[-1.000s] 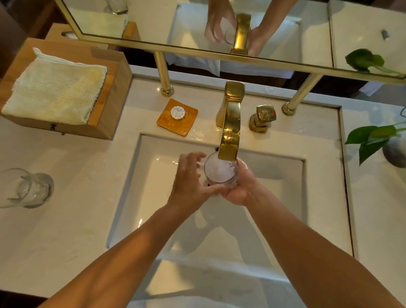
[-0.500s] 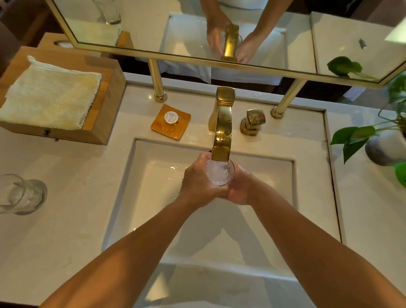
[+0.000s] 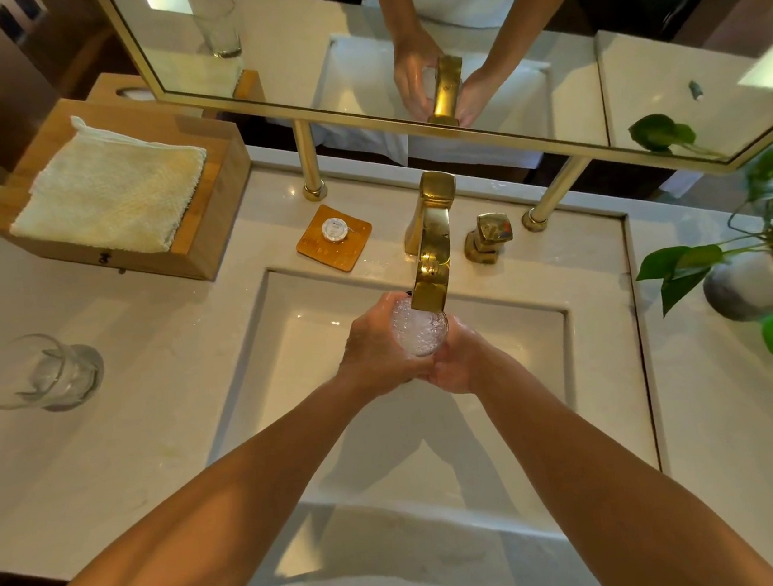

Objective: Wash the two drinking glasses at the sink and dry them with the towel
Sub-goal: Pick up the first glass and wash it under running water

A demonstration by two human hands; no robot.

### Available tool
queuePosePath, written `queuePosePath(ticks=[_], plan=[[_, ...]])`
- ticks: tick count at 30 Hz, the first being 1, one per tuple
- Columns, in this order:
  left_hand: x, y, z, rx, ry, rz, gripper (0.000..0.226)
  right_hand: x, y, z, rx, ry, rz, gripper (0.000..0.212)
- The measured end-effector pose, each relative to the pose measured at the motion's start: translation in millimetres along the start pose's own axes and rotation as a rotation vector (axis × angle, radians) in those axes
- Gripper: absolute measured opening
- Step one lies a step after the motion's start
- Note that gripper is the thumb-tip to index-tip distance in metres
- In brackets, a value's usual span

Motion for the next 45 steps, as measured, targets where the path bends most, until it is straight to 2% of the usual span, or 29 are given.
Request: queuePosePath(ticks=[3, 7, 10, 13, 15, 17, 19, 21, 28, 32, 36, 40, 43, 45], plan=[[1, 1, 1, -0.008, -0.013, 0.001, 0.086, 9, -6, -5, -0.007, 0.089, -0.065, 0.045], [1, 0, 3, 0.000, -0.020, 0.004, 0.085, 18, -29, -17, 0.050, 0.295, -0.181, 0.031], [-1, -1, 5, 0.008, -0.025, 0.016, 0.080, 25, -61, -25, 0.227, 0.442, -0.356, 0.021], [-3, -2, 7, 0.001, -0.033, 0.035, 0.081, 26, -93, -36, 0.495, 0.503, -0.620, 0.016], [-5, -3, 8, -0.002, -0.037, 0.039, 0.083, 24, -112, -40, 0.694, 0.632, -0.930, 0.024], [-7, -4, 9, 0.014, -0.042, 0.034, 0.084, 23, -125, -36, 0.824, 0.757, -1.227, 0.044], [-6, -4, 10, 0.032, -0.043, 0.028, 0.084, 26, -131, -27, 0.755, 0.760, -1.423, 0.064], [-6, -3, 11, 0.029, -0.047, 0.021, 0.082, 32, -133, -19, 0.645, 0.698, -1.529, 0.070], [-3, -3, 12, 0.018, -0.035, 0.029, 0.082, 32, -137, -16, 0.675, 0.647, -1.543, 0.067], [-3, -2, 11, 0.023, -0.025, 0.029, 0.084, 25, -139, -19, 0.690, 0.673, -1.486, 0.057], [-4, -2, 10, 0.018, -0.036, 0.034, 0.085, 19, -139, -17, 0.773, 0.689, -1.517, 0.037], [-3, -2, 9, 0.012, -0.040, 0.043, 0.086, 21, -137, -15, 0.793, 0.655, -1.568, 0.036], [-3, 0, 8, 0.003, -0.041, 0.033, 0.085, 21, -145, -18, 0.755, 0.634, -1.590, 0.033], [-3, 0, 7, -0.001, -0.040, 0.031, 0.084, 20, -148, -19, 0.694, 0.629, -1.585, 0.037]])
Point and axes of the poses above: each hand's wrist, its own z-axis towards the middle knuckle, its own x-axis out of the back of the hand, y = z × x, the point moved 2 cm from there along z, towards the middle knuckle, and after that the axes turned 11 degrees about z, right-handed, at the moved point
